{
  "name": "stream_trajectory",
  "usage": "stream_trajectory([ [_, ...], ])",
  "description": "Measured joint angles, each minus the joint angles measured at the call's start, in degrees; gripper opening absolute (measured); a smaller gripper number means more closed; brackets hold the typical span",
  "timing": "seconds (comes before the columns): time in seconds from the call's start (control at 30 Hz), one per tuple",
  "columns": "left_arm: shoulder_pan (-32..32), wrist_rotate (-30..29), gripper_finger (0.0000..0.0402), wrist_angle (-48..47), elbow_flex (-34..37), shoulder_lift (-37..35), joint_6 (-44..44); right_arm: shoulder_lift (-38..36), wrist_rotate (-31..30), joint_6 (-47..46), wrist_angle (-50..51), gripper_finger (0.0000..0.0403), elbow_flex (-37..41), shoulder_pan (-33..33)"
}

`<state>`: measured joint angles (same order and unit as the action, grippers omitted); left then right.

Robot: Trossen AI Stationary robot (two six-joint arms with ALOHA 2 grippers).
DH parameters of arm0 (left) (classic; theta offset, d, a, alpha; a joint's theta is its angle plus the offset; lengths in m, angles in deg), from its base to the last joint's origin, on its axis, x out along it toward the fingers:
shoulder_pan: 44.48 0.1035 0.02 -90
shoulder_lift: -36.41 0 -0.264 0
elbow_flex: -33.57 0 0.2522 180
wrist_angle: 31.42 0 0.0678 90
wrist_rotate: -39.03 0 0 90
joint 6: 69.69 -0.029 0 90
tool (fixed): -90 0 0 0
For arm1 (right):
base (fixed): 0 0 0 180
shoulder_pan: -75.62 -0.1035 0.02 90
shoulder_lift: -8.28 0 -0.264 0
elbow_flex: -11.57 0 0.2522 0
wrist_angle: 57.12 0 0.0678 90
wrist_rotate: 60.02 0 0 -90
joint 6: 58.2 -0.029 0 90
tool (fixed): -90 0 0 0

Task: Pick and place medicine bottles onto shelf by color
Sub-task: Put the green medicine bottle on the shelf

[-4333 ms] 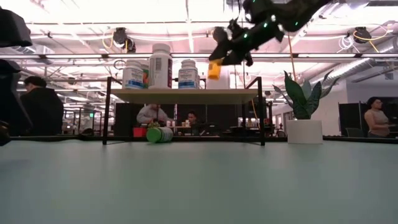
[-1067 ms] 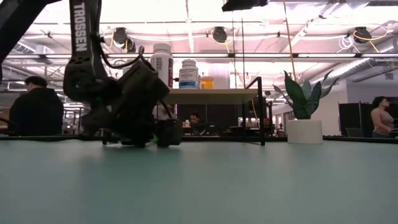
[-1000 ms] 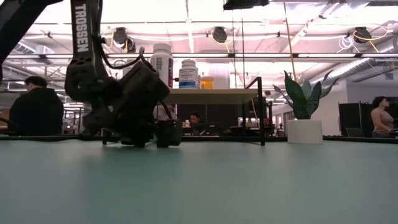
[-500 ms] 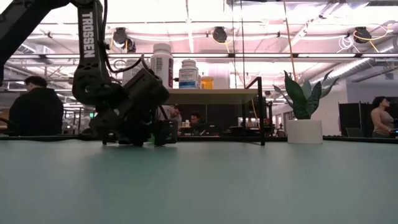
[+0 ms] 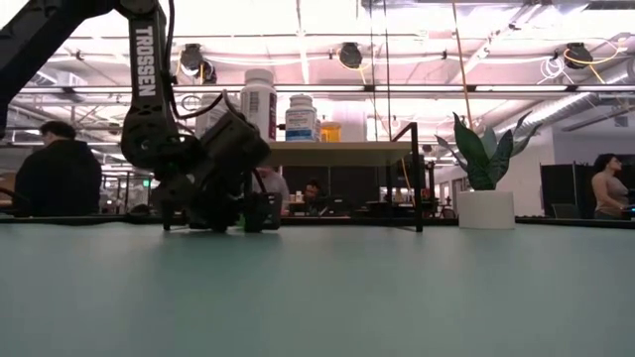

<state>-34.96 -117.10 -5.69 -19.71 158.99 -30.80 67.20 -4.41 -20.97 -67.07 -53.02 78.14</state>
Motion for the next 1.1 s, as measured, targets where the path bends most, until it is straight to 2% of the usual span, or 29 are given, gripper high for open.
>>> stream_trajectory([
  [0.3,0.8,7.7,0.0257,10.0,0.0,0.3,-8.8,0.0,-0.3,5.7,0.4,0.0281,0.0,0.0],
  [0.5,3.1,7.6,0.0257,10.1,-0.1,0.2,-9.1,0.0,-0.8,10.1,-0.3,0.0281,0.0,0.0],
  [0.77,6.2,7.9,0.0257,10.7,-0.1,0.2,-8.4,-0.5,-7.8,15.9,-0.6,0.0281,0.0,0.0],
  [1.1,6.1,8.3,0.0256,11.2,-0.1,0.2,-11.6,-2.8,-7.7,19.2,0.0,0.0281,0.0,0.0],
])
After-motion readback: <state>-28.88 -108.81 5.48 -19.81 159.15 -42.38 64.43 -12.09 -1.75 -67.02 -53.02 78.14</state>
